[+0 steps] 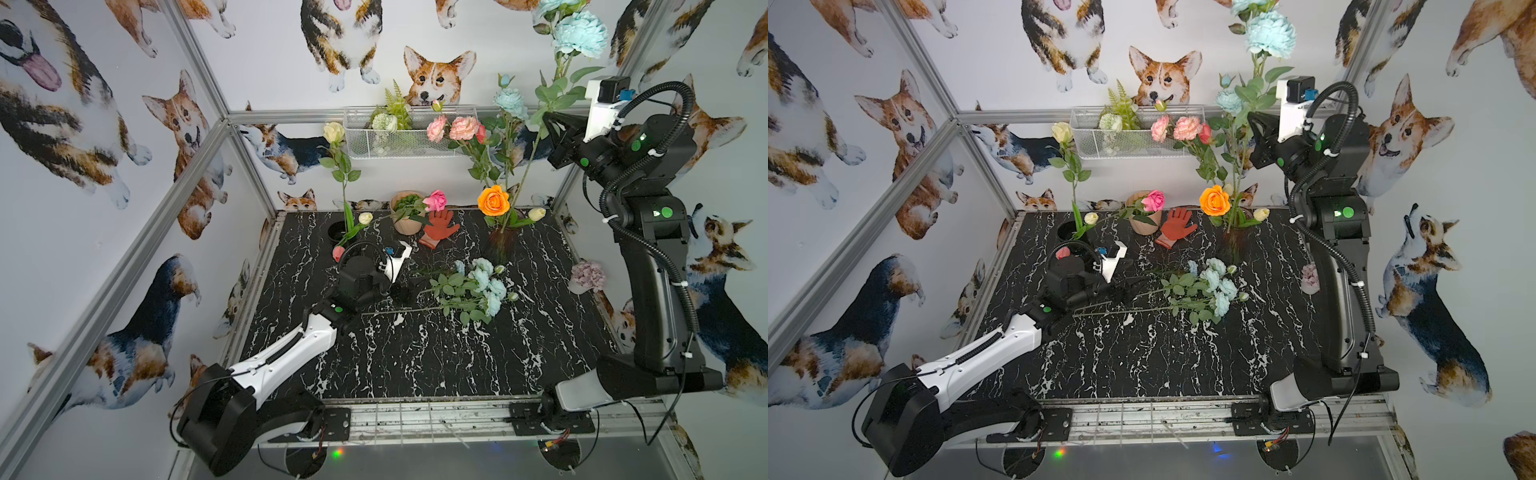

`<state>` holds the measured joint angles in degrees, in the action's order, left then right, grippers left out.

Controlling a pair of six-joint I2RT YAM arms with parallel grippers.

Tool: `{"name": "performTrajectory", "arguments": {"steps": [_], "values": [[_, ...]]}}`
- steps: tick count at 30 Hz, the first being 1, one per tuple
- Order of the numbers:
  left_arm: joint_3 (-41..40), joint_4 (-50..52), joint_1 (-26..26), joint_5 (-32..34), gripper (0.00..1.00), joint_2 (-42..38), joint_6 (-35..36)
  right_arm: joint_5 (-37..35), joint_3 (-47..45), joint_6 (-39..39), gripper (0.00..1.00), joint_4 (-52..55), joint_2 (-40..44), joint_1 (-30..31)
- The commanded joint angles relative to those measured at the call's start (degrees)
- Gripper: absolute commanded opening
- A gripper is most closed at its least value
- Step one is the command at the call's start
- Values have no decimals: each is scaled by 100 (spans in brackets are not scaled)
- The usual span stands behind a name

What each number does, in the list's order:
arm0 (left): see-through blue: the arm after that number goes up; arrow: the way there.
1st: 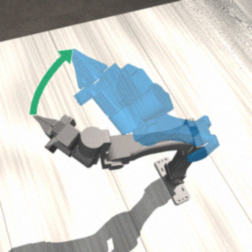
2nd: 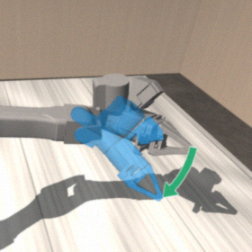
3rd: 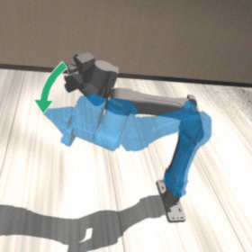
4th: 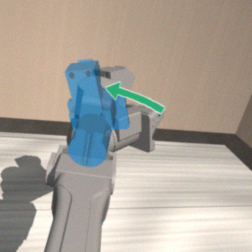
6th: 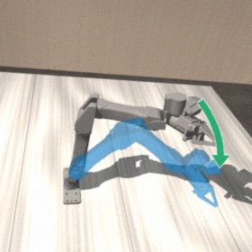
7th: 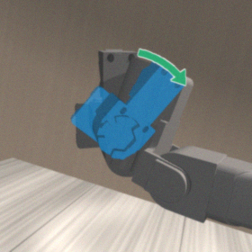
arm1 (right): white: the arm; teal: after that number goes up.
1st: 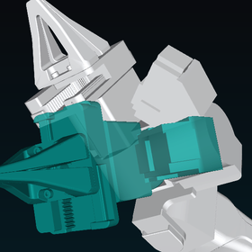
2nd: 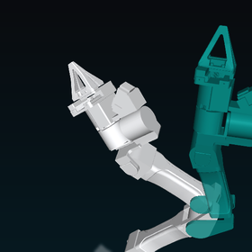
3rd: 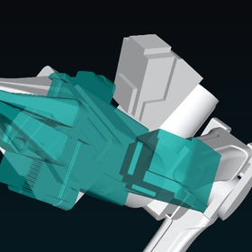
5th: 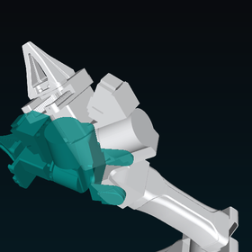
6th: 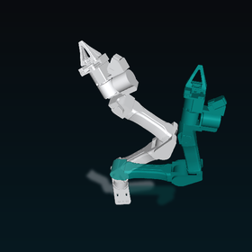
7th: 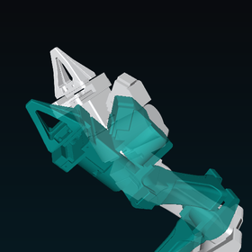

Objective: Pick out blue flowers from the vase
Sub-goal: Pick up the flower from the vase.

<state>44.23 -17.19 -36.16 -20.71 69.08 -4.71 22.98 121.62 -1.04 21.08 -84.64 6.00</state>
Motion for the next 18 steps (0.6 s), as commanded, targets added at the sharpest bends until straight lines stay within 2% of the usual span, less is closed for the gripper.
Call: {"name": "performTrajectory", "arguments": {"steps": [1, 10, 18], "values": [[267, -150, -39, -222, 81, -37, 79, 317, 303, -15, 0, 276, 100, 7], [995, -114, -208, -574, 81, 124, 283, 1177, 632, -452, 0, 840, 290, 6], [1481, -54, -333, -790, 81, 323, 453, 1639, 415, -842, 0, 740, 454, 10]]}}
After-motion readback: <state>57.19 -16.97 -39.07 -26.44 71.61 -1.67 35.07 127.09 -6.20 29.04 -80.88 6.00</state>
